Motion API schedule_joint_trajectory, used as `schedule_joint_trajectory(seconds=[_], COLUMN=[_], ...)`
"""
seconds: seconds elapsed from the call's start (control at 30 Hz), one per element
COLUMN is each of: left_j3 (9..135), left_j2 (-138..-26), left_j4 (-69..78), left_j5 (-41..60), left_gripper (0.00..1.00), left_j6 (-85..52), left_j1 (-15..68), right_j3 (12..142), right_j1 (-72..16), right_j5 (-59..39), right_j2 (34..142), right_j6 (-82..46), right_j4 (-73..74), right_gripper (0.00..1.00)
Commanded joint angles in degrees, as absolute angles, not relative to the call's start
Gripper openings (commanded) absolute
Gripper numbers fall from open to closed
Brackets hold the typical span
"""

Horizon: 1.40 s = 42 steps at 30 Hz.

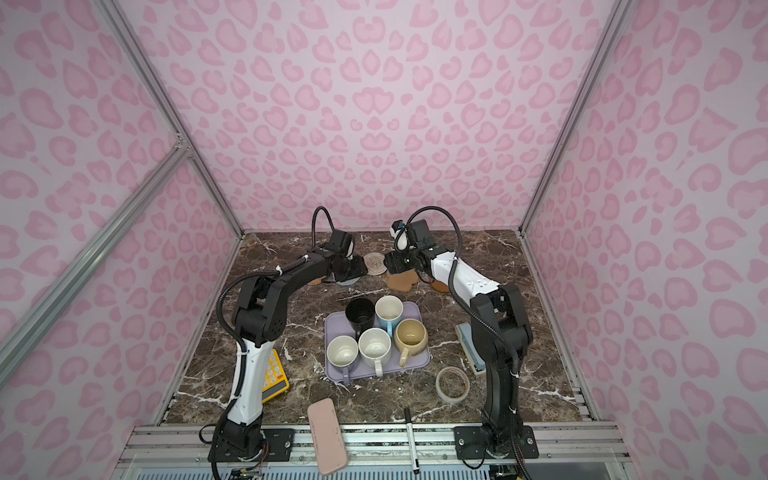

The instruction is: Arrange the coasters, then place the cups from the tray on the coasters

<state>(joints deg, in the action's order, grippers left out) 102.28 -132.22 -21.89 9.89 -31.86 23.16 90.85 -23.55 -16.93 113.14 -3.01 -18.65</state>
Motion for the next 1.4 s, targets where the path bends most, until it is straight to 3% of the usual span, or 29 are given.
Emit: schedule_joint_trajectory(seconds=[0.0, 0.57, 0.7, 0.83, 1.37], left_j3=[101.01, 94.6, 88.26, 81.0, 62.75], left_j2=[-131.98, -119.22, -113.01, -106.89, -97.04], left_j4=[-25.53, -21.37, -18.44, -16.05, -4.46], left_j5=[11.0, 7.25, 8.16, 7.56, 9.06], left_gripper=[0.6, 0.71, 0.82, 0.98, 0.98], left_j6=[-33.66, -34.53, -35.13, -35.46, -40.49], left_j1=[23.42, 22.73, 21.87, 21.76, 21.82], right_j3=[90.4, 98.43, 104.02, 111.04, 138.47], right_j1=[-23.56, -23.77, -24.76, -26.25, -28.19], right_j5=[-17.15, -13.59, -12.05, -6.95, -3.57], right_j2=[113.95, 122.86, 127.8, 133.43, 152.93], right_j6=[-3.6, -8.57, -7.72, -5.3, -1.26], right_j4=[-17.54, -18.95, -21.53, -25.73, -39.76], right_gripper=[0.78, 0.76, 0.73, 0.72, 0.64])
